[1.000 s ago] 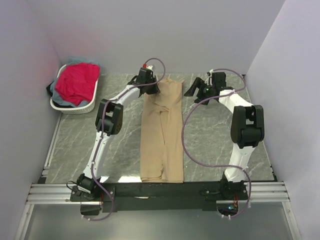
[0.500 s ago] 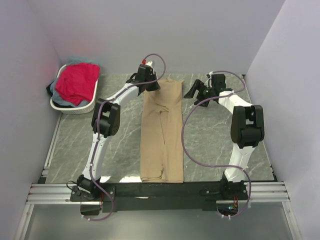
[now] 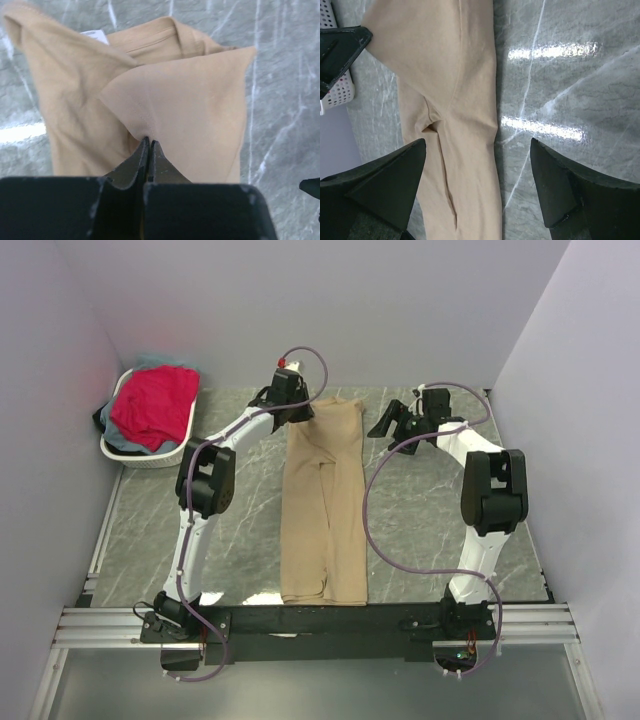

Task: Fold and stack the t-shirts
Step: Fold the tshirt

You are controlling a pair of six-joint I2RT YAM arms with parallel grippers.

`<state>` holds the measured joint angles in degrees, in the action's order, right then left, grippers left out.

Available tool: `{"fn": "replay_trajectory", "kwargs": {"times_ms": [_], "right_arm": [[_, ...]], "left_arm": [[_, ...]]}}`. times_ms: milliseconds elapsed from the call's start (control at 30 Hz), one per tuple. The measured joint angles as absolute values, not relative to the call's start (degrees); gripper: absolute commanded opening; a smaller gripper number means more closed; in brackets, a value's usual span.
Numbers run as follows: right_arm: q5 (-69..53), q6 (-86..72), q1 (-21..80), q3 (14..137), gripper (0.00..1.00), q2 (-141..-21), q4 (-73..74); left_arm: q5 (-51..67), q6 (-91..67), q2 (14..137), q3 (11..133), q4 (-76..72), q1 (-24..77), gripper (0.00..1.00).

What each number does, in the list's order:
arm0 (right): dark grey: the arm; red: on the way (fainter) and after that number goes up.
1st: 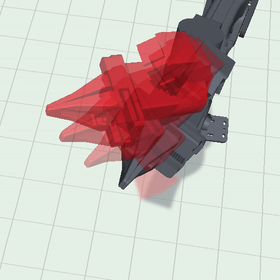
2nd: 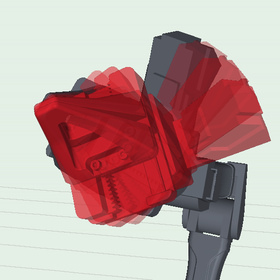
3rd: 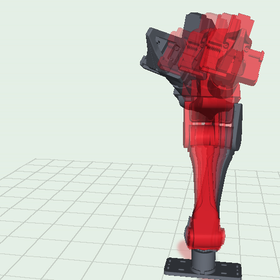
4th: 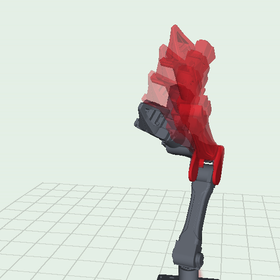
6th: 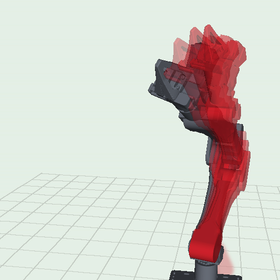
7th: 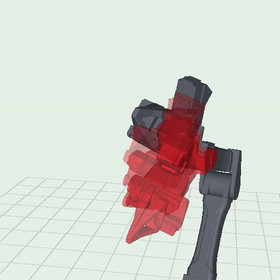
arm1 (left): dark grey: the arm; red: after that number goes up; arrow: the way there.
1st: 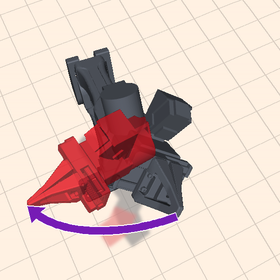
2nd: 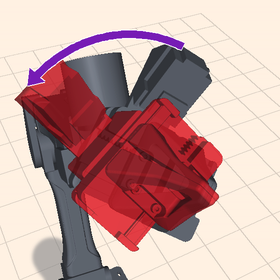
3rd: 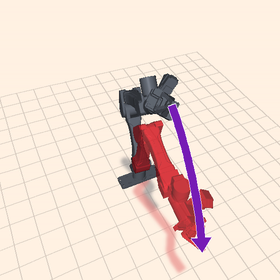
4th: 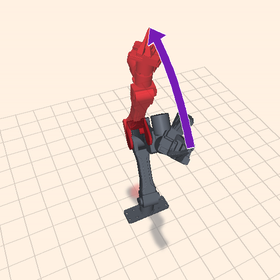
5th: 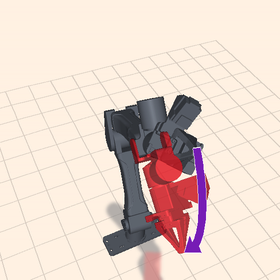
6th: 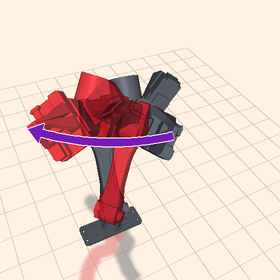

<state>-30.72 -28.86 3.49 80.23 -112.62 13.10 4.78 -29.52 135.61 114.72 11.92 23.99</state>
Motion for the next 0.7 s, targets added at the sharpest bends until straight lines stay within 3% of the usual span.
{"fn": "replay_trajectory", "kwargs": {"times_ms": [167, 233, 267, 333, 367, 700], "right_arm": [[-30.4, -29.0, 3.5, 80.9, 0.9, -113.4, 13.3], [-30.5, -29.1, 3.5, 82.4, 0.9, -114.5, 13.8], [-30.5, -29.3, 3.5, 83.4, 0.9, -115.2, 13.8], [-30.7, -29.6, 3.5, 85.3, 0.89, -116.2, 13.6], [-30.8, -30.0, 3.5, 86.1, 0.87, -116.6, 13.6], [-39.8, -39.4, 3.5, 104.0, 0.82, -131.4, 6.3]], "left_arm": [[2.5, -29.9, 135.6, 113.0, 12.4, 24.0, 0.05], [2.0, -29.8, 135.5, 111.4, 12.5, 24.0, 0.33], [1.8, -29.8, 135.5, 110.8, 13.1, 24.0, 0.56], [1.4, -30.1, 135.6, 110.6, 14.6, 24.0, 0.79], [1.0, -29.7, 135.6, 110.6, 14.8, 24.0, 0.99], [-2.4, -30.9, 134.5, 108.6, 16.5, 24.0, 0.99]]}}
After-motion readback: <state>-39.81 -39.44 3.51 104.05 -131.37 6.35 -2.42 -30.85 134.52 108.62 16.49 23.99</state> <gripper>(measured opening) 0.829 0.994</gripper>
